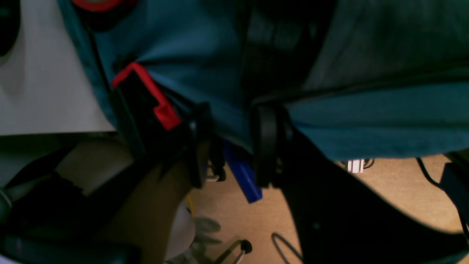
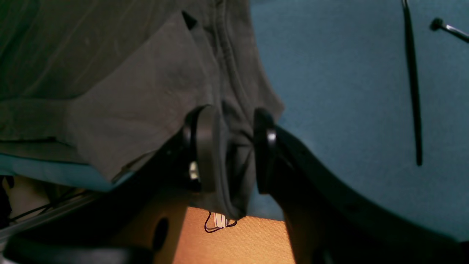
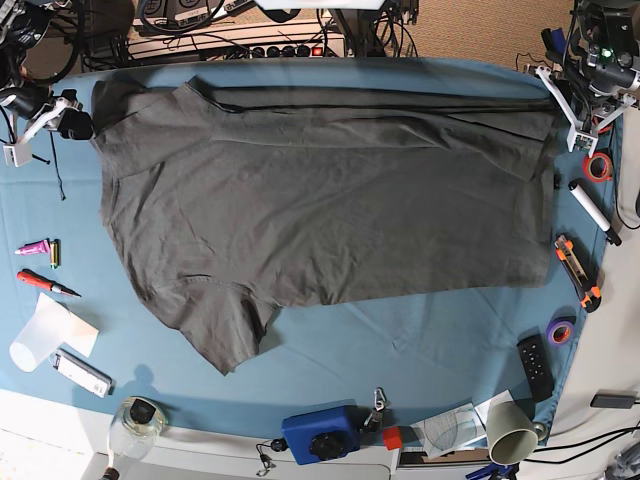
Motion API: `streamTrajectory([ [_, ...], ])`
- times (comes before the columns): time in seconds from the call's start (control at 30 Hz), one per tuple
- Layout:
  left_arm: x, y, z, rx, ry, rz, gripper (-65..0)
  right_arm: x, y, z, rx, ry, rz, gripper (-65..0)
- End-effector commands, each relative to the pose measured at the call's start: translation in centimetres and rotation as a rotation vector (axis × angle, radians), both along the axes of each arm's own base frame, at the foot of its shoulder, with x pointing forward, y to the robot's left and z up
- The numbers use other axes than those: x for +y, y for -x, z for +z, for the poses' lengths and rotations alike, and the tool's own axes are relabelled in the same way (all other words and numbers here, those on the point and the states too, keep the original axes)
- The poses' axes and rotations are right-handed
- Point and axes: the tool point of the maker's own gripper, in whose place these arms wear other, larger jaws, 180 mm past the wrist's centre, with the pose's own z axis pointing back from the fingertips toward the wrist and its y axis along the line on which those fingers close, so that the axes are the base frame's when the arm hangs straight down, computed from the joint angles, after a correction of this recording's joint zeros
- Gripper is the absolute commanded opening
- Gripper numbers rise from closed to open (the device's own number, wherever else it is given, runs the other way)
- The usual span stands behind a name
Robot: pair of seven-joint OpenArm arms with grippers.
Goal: Fold the T-shirt properly
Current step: 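Hold the shirt edge with both grippers and smooth it flat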
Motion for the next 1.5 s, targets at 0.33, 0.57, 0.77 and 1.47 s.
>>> streamTrajectory([
  [0.33,0.0,-3.1,2.1,-0.179,-0.014,-0.044,-45.1,-0.7,-0.8,1.5,-0.042,0.03,0.013,-48.8],
  [0.57,0.0,-2.3,1.6,-0.137,-0.012,-0.029,-25.7,-0.7,-0.8,1.5,-0.041,0.03,0.013,-48.8],
  [0.77,0.4,-1.5,1.4,-0.089,-0.021,0.012,-25.6,-0.7,-0.8,1.4,-0.041,0.031,0.012,-48.8],
  [1.47,-7.6,-3.8,6.4,-0.254,0.21,-0.26,-26.6,-0.7,-0.8,1.4,-0.041,0.031,0.012,-48.8],
])
